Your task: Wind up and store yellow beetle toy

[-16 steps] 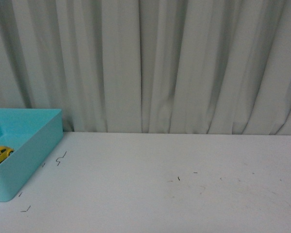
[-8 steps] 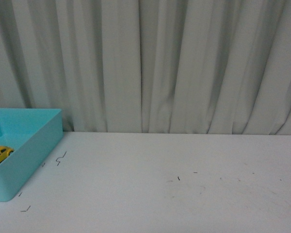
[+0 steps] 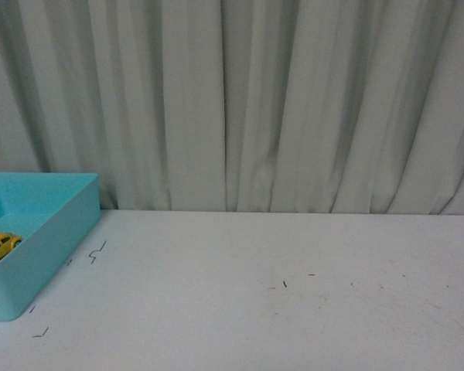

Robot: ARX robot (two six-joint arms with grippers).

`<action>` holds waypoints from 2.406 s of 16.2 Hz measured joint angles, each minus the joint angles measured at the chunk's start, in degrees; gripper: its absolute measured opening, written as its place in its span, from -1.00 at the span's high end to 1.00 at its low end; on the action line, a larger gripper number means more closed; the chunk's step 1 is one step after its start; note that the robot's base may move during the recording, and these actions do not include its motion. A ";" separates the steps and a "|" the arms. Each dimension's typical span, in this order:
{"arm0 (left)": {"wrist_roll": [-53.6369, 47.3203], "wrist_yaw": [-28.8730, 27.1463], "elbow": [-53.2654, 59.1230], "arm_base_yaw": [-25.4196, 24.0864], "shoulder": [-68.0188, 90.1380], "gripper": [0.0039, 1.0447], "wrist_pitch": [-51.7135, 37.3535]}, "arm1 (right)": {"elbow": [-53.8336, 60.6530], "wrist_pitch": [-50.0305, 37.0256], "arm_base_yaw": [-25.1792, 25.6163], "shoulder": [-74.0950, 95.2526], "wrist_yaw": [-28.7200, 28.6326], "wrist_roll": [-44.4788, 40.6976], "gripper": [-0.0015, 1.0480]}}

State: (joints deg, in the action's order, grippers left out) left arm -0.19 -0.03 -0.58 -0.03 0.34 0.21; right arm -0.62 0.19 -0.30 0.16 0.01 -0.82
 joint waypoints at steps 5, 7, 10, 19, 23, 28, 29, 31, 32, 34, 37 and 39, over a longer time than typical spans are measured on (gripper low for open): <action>0.02 0.00 0.00 0.00 0.00 -0.88 -0.02 | 0.00 0.00 0.00 0.00 0.00 0.00 -0.87; 0.00 0.00 0.00 0.00 0.00 -0.88 -0.02 | 0.00 0.02 0.00 0.00 0.00 0.00 -0.87; 0.00 0.00 0.00 0.00 0.00 -0.88 -0.13 | 0.00 -0.11 0.00 0.00 0.00 0.00 -0.87; 0.02 0.04 0.00 0.00 0.00 -0.88 -0.07 | 0.00 0.07 0.00 0.02 0.02 0.04 -0.87; 0.02 0.00 0.00 0.00 0.00 -0.88 -0.04 | 0.00 -0.02 -0.02 0.02 0.00 0.20 -0.87; 0.02 -0.02 0.00 0.00 0.00 -0.88 -0.04 | 0.00 -0.02 0.00 0.02 0.00 0.20 -0.87; 0.02 0.00 0.00 0.00 0.00 -0.88 0.00 | 0.00 0.02 0.00 0.02 0.02 0.20 -0.87; 0.02 -0.04 0.00 0.00 0.00 -0.88 0.00 | 0.00 0.02 0.00 0.02 0.00 0.20 -0.87; 0.02 0.00 0.00 0.00 0.00 -0.88 -0.02 | 0.00 -0.02 -0.02 0.02 0.00 0.22 -0.87; 0.02 0.07 0.00 0.00 0.00 -0.88 0.00 | 0.00 0.00 0.00 0.02 0.00 0.22 -0.87; 0.02 -0.13 0.00 0.00 0.00 -0.88 0.15 | 0.00 0.20 0.00 0.02 -0.02 0.24 -0.87; 0.02 0.00 0.00 0.00 0.00 -0.88 0.11 | 0.00 0.17 -0.02 0.02 0.00 0.24 -0.87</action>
State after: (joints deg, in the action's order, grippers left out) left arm -0.16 -0.03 -0.58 -0.03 0.34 0.32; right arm -0.62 0.36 -0.32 0.19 0.01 -0.58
